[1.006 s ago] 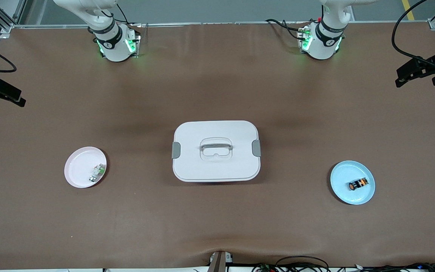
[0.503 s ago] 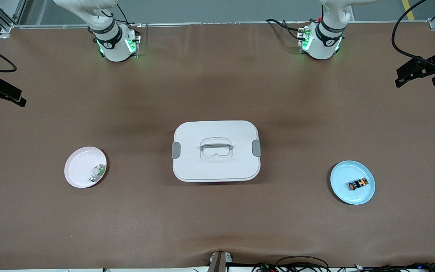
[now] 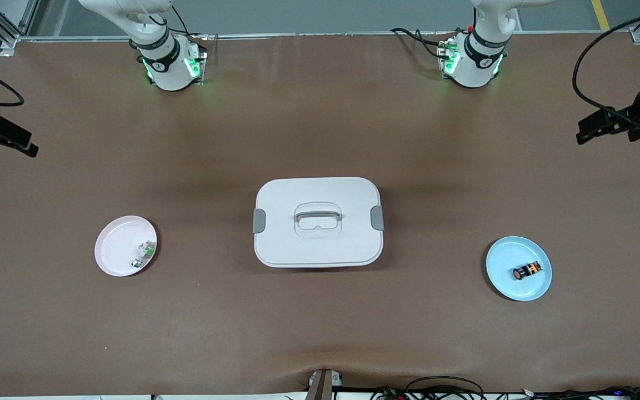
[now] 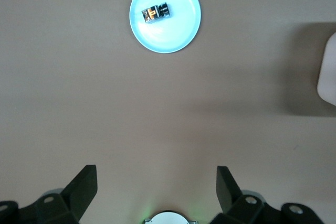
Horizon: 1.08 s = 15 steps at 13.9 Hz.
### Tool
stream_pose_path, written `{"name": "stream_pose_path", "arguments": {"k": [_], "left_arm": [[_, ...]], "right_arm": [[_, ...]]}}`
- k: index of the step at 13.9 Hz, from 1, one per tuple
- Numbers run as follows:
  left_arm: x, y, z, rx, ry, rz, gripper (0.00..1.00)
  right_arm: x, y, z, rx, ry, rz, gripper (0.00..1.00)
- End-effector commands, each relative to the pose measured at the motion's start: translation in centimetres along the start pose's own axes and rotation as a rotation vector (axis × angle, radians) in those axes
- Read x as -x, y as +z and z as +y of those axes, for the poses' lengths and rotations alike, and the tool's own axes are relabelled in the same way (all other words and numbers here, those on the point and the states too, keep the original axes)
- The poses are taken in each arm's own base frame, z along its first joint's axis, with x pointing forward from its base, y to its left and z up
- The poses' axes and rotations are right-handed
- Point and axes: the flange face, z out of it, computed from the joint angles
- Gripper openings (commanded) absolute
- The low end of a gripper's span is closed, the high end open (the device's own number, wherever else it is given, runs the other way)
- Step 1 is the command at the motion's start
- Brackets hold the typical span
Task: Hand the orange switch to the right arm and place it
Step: 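Reach the left gripper down toward the orange switch on the blue plate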
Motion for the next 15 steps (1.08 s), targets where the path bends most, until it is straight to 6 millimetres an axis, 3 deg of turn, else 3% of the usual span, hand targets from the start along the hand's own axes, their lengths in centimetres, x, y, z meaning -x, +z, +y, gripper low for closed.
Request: {"name": "stream_pose_path", "arguments": {"k": [1,9,15], "left_arm": [[-2.5,2.3,-1.9,-0.007,-0.015,-0.018,1.00],[-6.7,13.5,-3.7,0.008,-0.056,0.078,1.00],[-9.6,19.2,-3.8,0.019,-0.088,0.059,1.00]], "right_arm": [[0.6,-0.3,0.3,-0.013,-0.004,0.007,1.00],[0.6,-0.5,0.3,-0.013,-0.004,0.010,1.00],[0.6,-0.5,0.1,-0.013,-0.007,0.010,1.00]]}}
